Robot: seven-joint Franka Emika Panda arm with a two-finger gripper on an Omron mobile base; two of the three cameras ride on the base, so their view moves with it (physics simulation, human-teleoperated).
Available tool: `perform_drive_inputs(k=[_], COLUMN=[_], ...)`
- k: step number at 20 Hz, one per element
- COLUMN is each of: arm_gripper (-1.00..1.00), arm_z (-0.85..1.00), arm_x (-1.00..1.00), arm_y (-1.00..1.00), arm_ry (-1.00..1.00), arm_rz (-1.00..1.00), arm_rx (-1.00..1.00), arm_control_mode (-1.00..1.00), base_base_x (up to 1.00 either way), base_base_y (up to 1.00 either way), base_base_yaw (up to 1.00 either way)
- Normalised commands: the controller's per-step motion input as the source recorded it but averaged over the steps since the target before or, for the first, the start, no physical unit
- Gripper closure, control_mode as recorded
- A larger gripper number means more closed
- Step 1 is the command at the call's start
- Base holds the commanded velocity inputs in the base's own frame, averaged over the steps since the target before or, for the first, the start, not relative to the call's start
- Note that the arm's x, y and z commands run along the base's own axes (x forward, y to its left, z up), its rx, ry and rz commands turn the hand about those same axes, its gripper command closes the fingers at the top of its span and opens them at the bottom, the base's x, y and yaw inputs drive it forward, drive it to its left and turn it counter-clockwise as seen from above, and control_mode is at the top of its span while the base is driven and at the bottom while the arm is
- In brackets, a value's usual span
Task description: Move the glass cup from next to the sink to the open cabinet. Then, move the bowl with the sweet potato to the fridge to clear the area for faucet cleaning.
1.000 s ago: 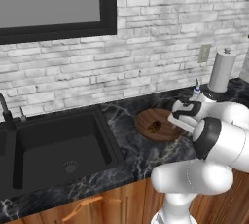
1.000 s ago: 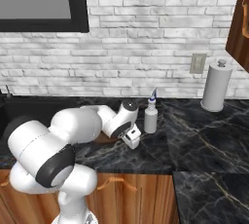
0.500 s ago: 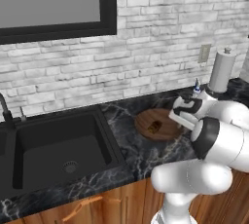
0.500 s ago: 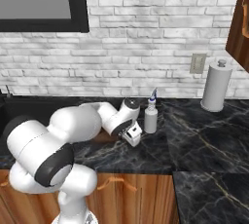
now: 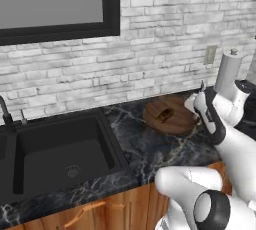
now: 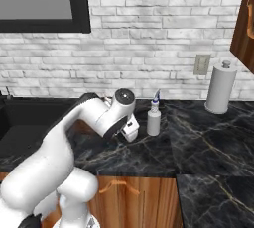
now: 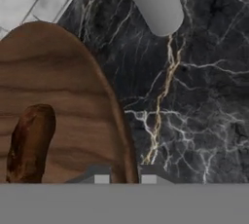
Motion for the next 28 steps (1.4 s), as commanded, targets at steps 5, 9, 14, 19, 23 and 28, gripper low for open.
perform_drive_inputs(k=[5, 9, 14, 19, 23, 28], arm_gripper=[1.0, 1.0, 1.0, 1.0, 1.0, 1.0], arm_z=[1.0, 1.0, 0.36, 0.18, 0.0, -0.06], arm_x=[-1.0, -1.0, -0.66, -0.4, 0.0, -0.09], arm_y=[0.86, 0.89, 0.29, 0.17, 0.01, 0.21], arm_ry=[-0.08, 0.11, 0.15, -0.11, -0.04, 0.03], arm_rz=[0.0, 0.05, 0.07, 0.01, 0.0, 0.06], arm_rx=[0.0, 0.0, 0.1, 0.22, 0.03, 0.0], arm_control_mode=[-1.0, -1.0, -1.0, -1.0, -1.0, 1.0], base_base_x=[0.0, 0.0, 0.0, 0.0, 0.0, -0.31], base_base_y=[0.0, 0.0, 0.0, 0.0, 0.0, 0.23], base_base_yaw=[0.0, 0.0, 0.0, 0.0, 0.0, 0.17])
